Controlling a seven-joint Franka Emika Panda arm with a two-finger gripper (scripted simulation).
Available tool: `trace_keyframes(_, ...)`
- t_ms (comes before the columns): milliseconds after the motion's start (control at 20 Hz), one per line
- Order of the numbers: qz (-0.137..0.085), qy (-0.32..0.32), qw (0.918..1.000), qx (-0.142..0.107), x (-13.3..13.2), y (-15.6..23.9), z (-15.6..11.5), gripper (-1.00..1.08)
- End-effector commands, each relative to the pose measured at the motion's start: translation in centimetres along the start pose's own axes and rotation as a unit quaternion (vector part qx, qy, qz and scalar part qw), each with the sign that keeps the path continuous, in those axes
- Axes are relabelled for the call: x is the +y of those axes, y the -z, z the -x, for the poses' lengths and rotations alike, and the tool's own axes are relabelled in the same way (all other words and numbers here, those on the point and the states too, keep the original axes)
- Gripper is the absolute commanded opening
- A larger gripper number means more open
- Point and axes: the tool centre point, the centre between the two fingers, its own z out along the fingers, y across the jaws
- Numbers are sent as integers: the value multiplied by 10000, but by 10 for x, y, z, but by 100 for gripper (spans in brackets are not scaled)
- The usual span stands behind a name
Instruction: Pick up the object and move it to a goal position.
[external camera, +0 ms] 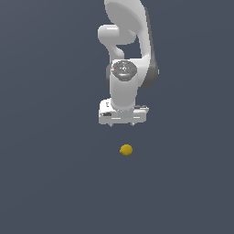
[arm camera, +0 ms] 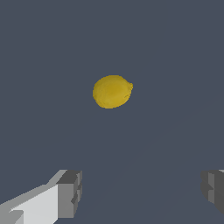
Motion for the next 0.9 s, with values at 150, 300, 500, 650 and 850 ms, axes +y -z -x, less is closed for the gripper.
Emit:
trace_keyframes(150,-1,-28,10000,-5,0,0,-1,100)
trace_keyframes(300,-2,-102,9999,-19,1,2,-2,100)
trace_keyframes(500,-3,-138,9999,-26,1,2,-3,100)
trace_keyframes(650,-3,-145,9999,-23,1,2,-3,100)
trace_keyframes(850,-3,-247,9997,-12,0,-1,-7,100)
